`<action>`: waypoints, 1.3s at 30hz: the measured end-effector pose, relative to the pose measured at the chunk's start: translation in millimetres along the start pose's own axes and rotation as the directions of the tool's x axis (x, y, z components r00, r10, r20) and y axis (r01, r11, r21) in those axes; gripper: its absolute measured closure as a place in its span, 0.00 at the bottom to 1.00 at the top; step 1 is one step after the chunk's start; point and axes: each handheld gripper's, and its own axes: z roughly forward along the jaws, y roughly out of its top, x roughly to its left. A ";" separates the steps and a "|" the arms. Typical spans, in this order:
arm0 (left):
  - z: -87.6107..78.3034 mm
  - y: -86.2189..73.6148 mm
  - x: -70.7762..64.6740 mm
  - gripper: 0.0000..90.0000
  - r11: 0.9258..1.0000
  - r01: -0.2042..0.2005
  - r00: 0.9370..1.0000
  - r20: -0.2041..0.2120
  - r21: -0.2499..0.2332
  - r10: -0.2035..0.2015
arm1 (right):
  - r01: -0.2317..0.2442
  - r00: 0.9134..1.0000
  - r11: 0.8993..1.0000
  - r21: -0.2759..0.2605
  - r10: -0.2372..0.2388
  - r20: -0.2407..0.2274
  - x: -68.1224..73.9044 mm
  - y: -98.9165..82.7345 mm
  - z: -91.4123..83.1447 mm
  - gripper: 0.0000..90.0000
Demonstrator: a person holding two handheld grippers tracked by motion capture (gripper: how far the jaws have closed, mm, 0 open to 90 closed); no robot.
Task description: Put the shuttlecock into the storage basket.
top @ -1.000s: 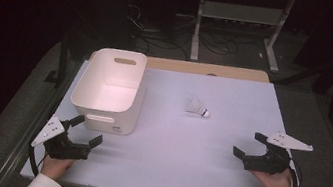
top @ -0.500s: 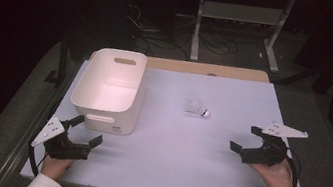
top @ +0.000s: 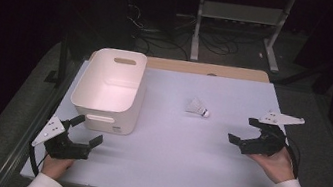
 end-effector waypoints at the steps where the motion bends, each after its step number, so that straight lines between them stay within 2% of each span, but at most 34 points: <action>1: 0.0 0.0 0.0 0.00 1.000 0.000 1.000 0.000 0.000 0.000 | 0.000 1.000 1.000 0.000 0.000 0.000 0.0 0.0 0.0 0.00; 3: 0.1 0.0 0.5 0.00 1.000 -0.005 1.000 0.002 0.003 0.005 | 0.011 1.000 1.000 0.008 -0.011 -0.005 -1.3 2.8 3.5 0.00; 11: 0.4 0.3 -0.3 0.00 1.000 -0.009 1.000 0.004 0.006 0.009 | 0.003 1.000 0.999 0.035 -0.002 -0.020 -3.6 8.9 12.0 0.00; 19: 0.7 0.1 -0.7 0.00 1.000 -0.005 1.000 0.003 0.004 0.005 | 0.026 0.999 0.997 0.070 -0.023 -0.040 -7.9 20.7 22.2 0.00; 26: 0.9 0.1 -0.6 0.00 1.000 -0.007 1.000 0.005 0.005 0.007 | 0.039 0.997 0.997 0.068 -0.034 -0.066 -9.5 29.0 29.3 0.00; 33: 0.8 0.2 -0.9 0.00 1.000 -0.007 1.000 0.007 0.004 0.007 | 0.044 0.997 0.995 0.095 -0.038 -0.072 -13.1 36.1 38.6 0.00; 36: 1.0 0.6 -0.1 0.00 1.000 -0.027 1.000 0.012 0.005 0.027 | 0.048 0.996 0.993 0.105 -0.040 -0.075 -14.7 40.8 42.9 0.00; 39: 0.6 0.6 -0.4 0.00 1.000 -0.024 1.000 0.011 0.007 0.024 | 0.056 0.996 0.993 0.108 -0.048 -0.076 -16.8 45.9 47.3 0.00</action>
